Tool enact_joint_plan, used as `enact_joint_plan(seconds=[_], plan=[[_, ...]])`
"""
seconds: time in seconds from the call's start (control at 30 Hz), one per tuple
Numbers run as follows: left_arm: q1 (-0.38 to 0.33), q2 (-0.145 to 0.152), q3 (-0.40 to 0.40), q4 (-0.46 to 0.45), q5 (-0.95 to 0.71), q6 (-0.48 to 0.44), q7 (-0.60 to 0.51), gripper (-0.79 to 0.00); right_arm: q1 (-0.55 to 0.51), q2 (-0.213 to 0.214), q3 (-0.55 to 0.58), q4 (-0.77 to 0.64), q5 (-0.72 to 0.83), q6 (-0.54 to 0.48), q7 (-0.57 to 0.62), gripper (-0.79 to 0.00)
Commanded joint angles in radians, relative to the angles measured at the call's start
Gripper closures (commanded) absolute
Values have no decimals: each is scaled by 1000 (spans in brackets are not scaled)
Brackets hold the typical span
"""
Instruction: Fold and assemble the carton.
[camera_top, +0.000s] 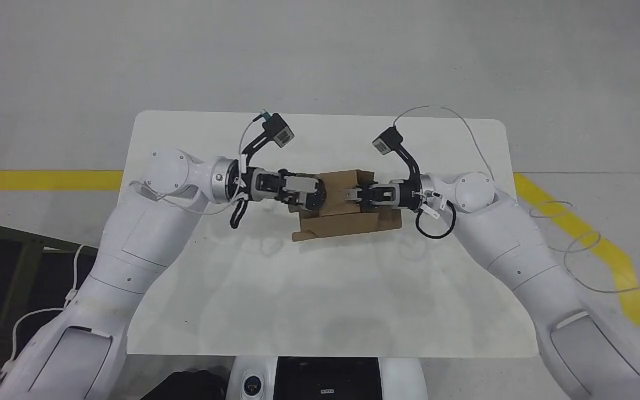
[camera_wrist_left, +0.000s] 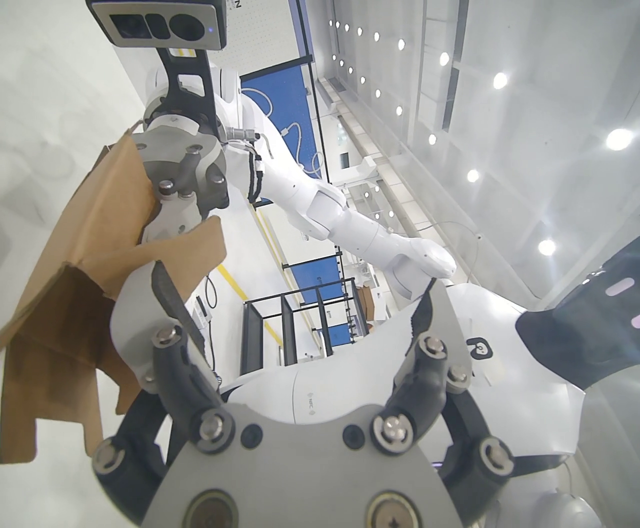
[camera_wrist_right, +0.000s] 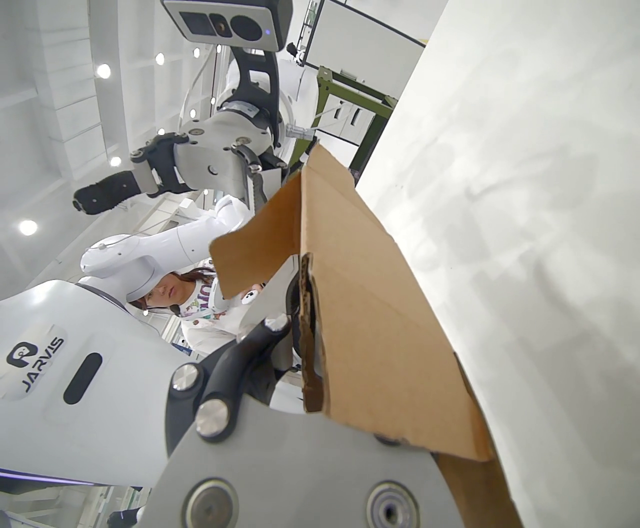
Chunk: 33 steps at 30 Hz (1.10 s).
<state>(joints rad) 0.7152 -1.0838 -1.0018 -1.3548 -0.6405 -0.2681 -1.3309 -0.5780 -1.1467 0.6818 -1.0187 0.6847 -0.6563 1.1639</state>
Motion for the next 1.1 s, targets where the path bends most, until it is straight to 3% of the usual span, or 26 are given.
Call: enact_joint_plan(seconds=[0.0,0.37,1.07], plan=[[-2,-1,3,-8,20,-8,5,-785,-3,0,4,-5,-1,2,2,0],[-2,2,-3,-66,151,-24,53,-785,-16,2,28,-32,-12,15,15,0],[51,22,-97,-55,136,-28,54,-785,-65,29,120,-60,-33,26,26,0]])
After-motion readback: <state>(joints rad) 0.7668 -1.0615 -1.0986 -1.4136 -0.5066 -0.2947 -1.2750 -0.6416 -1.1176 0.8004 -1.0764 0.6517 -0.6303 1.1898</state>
